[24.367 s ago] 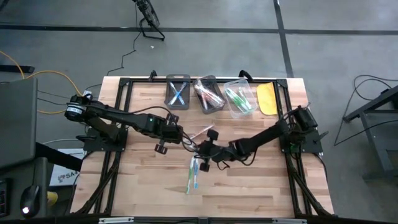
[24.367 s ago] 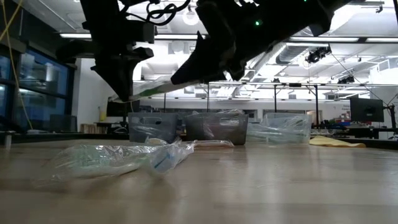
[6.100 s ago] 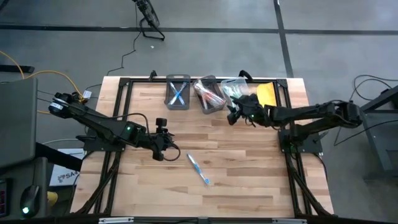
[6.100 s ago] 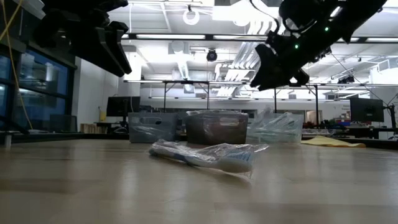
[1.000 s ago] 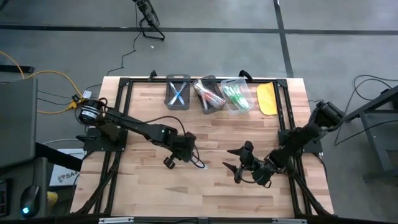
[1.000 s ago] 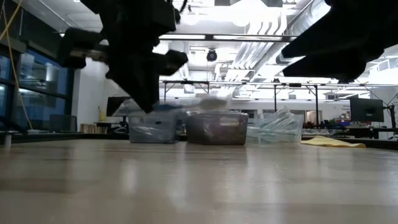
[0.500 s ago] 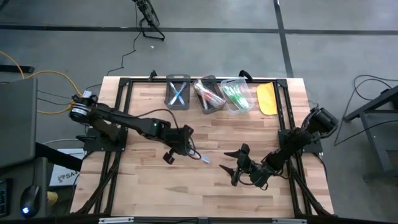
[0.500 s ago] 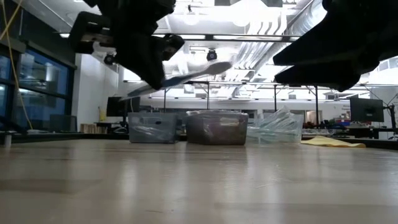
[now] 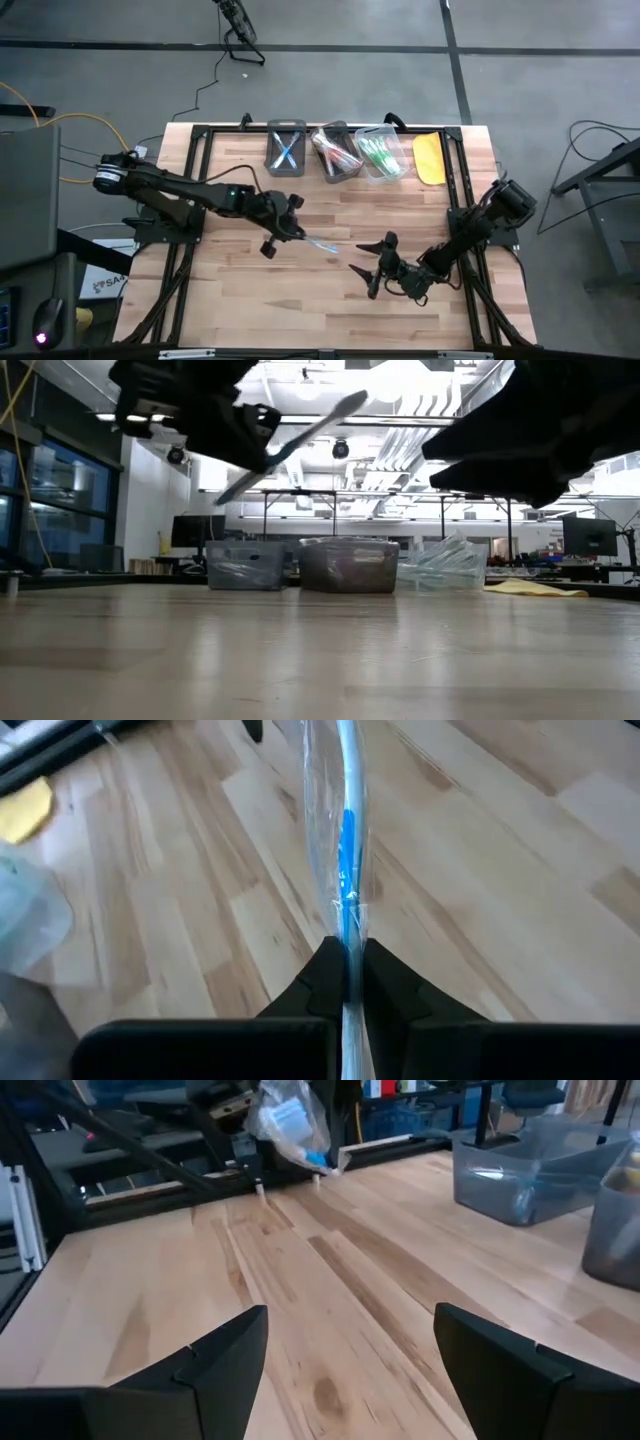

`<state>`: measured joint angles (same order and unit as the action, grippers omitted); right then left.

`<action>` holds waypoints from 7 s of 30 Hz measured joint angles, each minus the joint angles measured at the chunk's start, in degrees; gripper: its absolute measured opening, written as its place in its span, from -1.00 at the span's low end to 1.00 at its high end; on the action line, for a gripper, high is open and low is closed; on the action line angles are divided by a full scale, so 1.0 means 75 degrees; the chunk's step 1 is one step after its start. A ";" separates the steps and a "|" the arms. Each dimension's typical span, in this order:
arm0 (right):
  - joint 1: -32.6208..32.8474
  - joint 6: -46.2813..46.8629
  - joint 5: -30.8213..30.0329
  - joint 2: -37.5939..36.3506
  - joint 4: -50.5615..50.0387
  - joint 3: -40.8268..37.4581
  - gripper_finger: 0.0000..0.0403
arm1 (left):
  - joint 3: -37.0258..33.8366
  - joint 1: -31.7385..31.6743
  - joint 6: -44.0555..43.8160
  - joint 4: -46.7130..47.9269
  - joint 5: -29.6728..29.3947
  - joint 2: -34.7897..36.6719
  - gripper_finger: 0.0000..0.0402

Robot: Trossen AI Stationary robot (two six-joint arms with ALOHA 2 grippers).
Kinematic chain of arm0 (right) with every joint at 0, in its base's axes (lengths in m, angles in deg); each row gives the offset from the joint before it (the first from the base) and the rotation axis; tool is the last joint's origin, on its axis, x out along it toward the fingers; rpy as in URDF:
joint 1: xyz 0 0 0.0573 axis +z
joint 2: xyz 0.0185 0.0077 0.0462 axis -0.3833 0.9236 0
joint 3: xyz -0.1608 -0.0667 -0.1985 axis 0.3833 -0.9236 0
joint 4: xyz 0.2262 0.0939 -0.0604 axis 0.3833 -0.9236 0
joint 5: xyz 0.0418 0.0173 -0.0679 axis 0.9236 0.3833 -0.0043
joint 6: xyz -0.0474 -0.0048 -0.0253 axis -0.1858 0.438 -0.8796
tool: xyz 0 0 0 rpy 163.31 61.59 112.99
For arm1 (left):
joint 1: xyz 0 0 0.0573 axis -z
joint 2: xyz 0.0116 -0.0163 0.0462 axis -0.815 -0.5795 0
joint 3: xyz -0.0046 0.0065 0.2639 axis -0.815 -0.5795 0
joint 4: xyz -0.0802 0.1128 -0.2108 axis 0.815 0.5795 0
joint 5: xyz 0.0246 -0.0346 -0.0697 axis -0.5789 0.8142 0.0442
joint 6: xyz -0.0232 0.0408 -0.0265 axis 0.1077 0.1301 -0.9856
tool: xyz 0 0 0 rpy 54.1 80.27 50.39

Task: Pick & Place Toothbrushes
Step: Put the blue toothbrush into the left black bin, then return to Home Position

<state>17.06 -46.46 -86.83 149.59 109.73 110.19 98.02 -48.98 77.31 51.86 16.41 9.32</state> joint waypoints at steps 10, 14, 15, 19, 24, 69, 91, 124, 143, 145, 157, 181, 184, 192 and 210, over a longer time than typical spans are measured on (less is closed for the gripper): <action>-0.0041 -0.0365 0.0058 0.0027 0.0346 0.0006 0.39 | -0.0451 -0.0003 -0.0136 -0.0639 -0.0051 0.0359 -0.95; -0.0051 -0.0541 0.0067 0.0027 0.0479 0.0006 0.39 | -0.0661 -0.0171 -0.0153 -0.0905 -0.0086 0.0485 -0.95; -0.0053 -0.0552 0.0063 0.0027 0.0504 0.0006 0.39 | -0.0699 -0.0250 -0.0186 -0.1051 -0.0069 0.0515 -0.95; -0.0111 -0.0616 0.0230 0.0030 0.0548 0.0046 0.39 | -0.0857 -0.0523 -0.0428 -0.1528 0.0002 0.0703 -0.95; -0.0542 -0.1520 0.0316 0.0329 0.0660 0.0623 0.39 | -0.0898 -0.0609 -0.0605 -0.2301 0.0456 0.0721 -0.95; -0.0579 -0.6351 -0.4207 -0.0458 0.2151 0.1731 0.09 | 0.0319 -0.6086 -0.1159 0.1079 -0.0487 0.0260 -0.95; -0.0326 -0.6293 -0.4210 -0.0565 0.2095 0.1728 0.09 | 0.2596 -0.6347 -0.5334 0.4242 -0.0248 -0.1864 -0.95; -0.0341 -0.5517 -0.4196 -0.0562 0.1405 0.1728 0.09 | 0.2564 -0.6196 -0.5031 0.3068 0.0088 -0.2580 -0.04; -0.2314 -0.2107 0.1454 -0.3523 -0.4788 0.1723 0.09 | 0.2567 -0.6193 -0.3595 0.3240 0.0643 0.0068 0.02; -0.2796 -0.1587 0.2140 -0.3798 -0.5822 0.1725 0.09 | 0.2568 -0.6178 -0.3659 0.3262 0.0726 0.0363 0.02; -0.3584 -0.1598 0.3183 -0.6214 -0.5860 -0.0185 0.09 | -0.0835 -0.6132 -0.3886 0.0884 0.0815 0.3284 0.03; -0.5147 -0.1708 0.5433 -0.9568 -0.0626 -0.4447 0.09 | -0.4831 -0.4020 -0.4077 -0.1315 0.0849 0.9057 0.03; -0.5381 -0.1363 0.5426 -0.9976 -0.1417 -0.4447 0.09 | -0.5100 -0.3734 -0.4145 -0.0875 0.0849 0.9845 0.03; -0.5584 -0.0875 0.5319 -1.1185 -0.3240 -0.4450 0.09 | -0.5357 -0.2799 -0.4103 0.0027 0.0519 1.0476 0.03; -0.5584 -0.0940 0.5241 -1.2583 -0.5225 -0.4453 0.09 | -0.6004 -0.1728 -0.3489 -0.0054 -0.1788 1.0347 0.03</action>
<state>-24.82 -53.50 -47.52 55.21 70.54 76.79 52.99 -61.94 51.15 51.45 3.00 86.93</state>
